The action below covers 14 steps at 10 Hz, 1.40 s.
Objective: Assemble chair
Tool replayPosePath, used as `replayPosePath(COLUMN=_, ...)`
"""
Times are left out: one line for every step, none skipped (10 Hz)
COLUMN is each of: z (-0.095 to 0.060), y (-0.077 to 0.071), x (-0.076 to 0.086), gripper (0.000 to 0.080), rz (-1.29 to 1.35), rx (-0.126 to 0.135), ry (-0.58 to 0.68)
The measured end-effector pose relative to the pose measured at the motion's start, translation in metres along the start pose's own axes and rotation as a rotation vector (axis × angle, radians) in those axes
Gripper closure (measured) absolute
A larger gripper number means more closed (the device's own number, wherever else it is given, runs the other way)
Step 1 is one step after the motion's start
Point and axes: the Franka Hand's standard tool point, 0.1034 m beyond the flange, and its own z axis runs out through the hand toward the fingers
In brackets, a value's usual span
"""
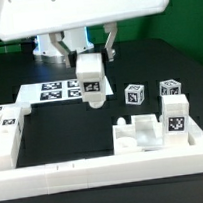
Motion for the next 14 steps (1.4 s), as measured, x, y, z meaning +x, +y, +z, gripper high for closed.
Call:
replayPosePath(z=0.003, y=0.003, x=-0.003, gripper=0.0505, rz=0.003, rx=-0.003, ry=-0.004)
replayPosePath(z=0.004, y=0.004, x=0.000, gripper=0.0505, rz=0.003, rx=-0.005, ry=0.029)
replayPosePath(z=0.004, y=0.003, x=0.002, gripper=0.0505, rz=0.002, rx=-0.006, ry=0.042)
replayPosePath(z=0.003, y=0.001, x=0.012, gripper=0.0505, rz=-0.014, rx=-0.014, ry=0.165)
replayPosePath(z=0.008, y=-0.010, x=0.012, gripper=0.0505, rz=-0.050, rx=-0.027, ry=0.275)
replayPosePath(z=0.014, y=-0.020, x=0.007, gripper=0.0505, rz=-0.053, rx=-0.026, ry=0.309)
replayPosePath(z=0.017, y=-0.026, x=0.007, gripper=0.0505, rz=-0.049, rx=-0.021, ry=0.287)
replayPosePath(z=0.017, y=-0.027, x=0.009, gripper=0.0505, rz=-0.049, rx=-0.021, ry=0.289)
replayPosePath(z=0.017, y=-0.026, x=0.008, gripper=0.0505, rz=-0.048, rx=-0.022, ry=0.288)
replayPosePath(z=0.018, y=-0.026, x=0.008, gripper=0.0505, rz=-0.048, rx=-0.022, ry=0.287)
replayPosePath(z=0.018, y=-0.027, x=0.008, gripper=0.0505, rz=-0.046, rx=-0.021, ry=0.289)
replayPosePath(z=0.021, y=-0.032, x=0.003, gripper=0.0505, rz=-0.047, rx=-0.018, ry=0.302)
replayPosePath(z=0.026, y=-0.037, x=0.000, gripper=0.0505, rz=-0.048, rx=-0.017, ry=0.305)
replayPosePath(z=0.032, y=-0.040, x=-0.003, gripper=0.0505, rz=-0.054, rx=-0.018, ry=0.304)
